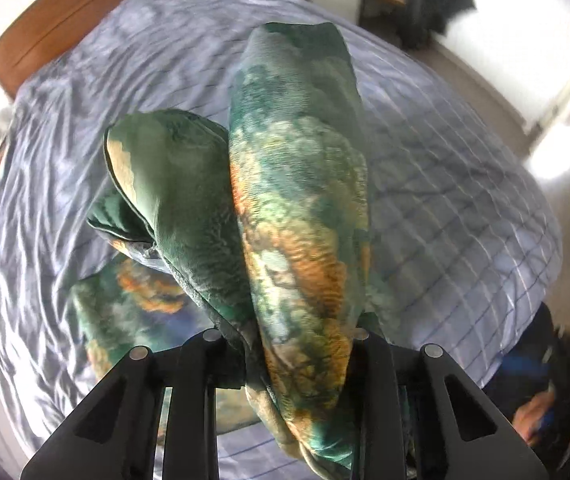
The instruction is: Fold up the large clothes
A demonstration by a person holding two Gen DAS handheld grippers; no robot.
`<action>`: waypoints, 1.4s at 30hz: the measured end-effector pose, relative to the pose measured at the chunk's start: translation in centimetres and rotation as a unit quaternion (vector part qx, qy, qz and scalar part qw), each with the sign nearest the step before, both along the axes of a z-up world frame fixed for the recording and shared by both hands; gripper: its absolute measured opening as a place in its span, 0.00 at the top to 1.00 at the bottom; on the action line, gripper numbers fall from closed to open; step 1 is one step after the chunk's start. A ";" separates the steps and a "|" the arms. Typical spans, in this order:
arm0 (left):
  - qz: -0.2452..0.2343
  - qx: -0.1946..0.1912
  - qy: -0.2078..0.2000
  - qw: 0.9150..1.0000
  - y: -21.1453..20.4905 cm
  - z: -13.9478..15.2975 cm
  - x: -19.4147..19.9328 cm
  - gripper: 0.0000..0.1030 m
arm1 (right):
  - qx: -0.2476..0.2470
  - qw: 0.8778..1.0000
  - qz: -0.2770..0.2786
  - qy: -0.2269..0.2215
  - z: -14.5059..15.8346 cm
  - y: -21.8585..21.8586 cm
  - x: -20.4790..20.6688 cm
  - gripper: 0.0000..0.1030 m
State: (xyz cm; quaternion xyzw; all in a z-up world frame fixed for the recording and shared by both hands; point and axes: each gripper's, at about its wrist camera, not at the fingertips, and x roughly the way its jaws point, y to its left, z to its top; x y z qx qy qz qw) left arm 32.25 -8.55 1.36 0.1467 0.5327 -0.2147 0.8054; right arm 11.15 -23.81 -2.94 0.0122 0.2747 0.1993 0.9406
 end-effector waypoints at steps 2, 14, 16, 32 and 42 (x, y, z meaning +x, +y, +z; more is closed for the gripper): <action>0.023 -0.013 0.002 1.000 3.6 -0.5 0.6 0.75 | 0.015 1.000 -0.004 0.017 0.2 -0.8 0.9 0.44; 0.146 -0.072 0.041 0.986 20.6 -9.6 1.7 0.71 | 0.004 0.990 0.065 0.128 -3.7 9.3 14.2 0.44; 0.157 -0.092 0.045 0.982 22.0 -10.9 1.2 0.70 | -0.017 0.987 0.070 0.143 -5.7 11.5 15.6 0.44; 0.185 -0.172 0.040 0.967 25.4 -14.7 0.1 0.60 | -0.124 0.959 0.062 0.247 -12.5 16.7 18.6 0.41; 0.188 -0.171 0.035 0.967 28.0 -13.2 -1.5 0.54 | -0.039 0.968 0.039 0.246 -6.5 18.6 30.6 0.42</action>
